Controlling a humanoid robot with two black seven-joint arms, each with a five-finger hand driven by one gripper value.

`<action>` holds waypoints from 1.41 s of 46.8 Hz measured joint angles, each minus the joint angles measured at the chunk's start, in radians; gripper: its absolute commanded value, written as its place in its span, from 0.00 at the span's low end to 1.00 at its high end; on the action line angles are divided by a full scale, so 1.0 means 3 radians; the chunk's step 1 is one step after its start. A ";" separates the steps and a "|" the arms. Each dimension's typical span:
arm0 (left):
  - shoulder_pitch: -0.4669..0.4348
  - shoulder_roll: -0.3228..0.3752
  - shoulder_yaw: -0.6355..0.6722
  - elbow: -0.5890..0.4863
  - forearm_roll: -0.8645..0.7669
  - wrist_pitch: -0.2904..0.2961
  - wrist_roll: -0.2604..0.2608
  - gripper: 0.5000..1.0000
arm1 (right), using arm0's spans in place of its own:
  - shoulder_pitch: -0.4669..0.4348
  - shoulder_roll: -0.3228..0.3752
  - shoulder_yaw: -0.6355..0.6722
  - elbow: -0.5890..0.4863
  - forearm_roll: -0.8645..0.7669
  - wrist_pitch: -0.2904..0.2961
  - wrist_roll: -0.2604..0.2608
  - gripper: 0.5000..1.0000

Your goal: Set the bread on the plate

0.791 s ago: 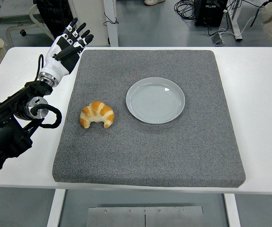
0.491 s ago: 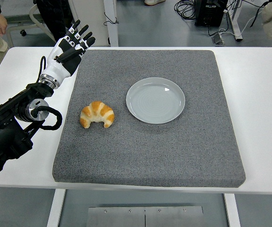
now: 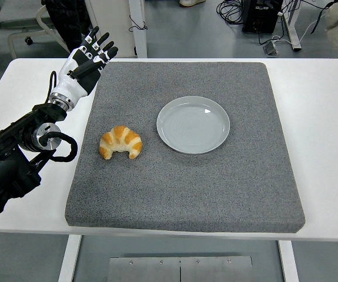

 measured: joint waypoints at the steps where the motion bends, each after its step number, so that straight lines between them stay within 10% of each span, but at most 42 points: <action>1: -0.0003 0.0000 0.0004 0.0001 0.0000 0.0002 0.0001 0.94 | 0.0000 0.0000 0.0000 0.0000 0.0000 0.0000 0.0000 1.00; 52: -0.0054 0.0005 0.0013 -0.0002 0.0021 0.0095 0.0011 0.92 | 0.0001 0.0000 0.0000 0.0000 0.0000 -0.0001 0.0000 1.00; 66: -0.0178 0.0420 0.0207 -0.0464 0.0017 0.0345 0.0232 0.86 | 0.0003 0.0000 0.0001 0.0000 0.0000 -0.0001 0.0000 1.00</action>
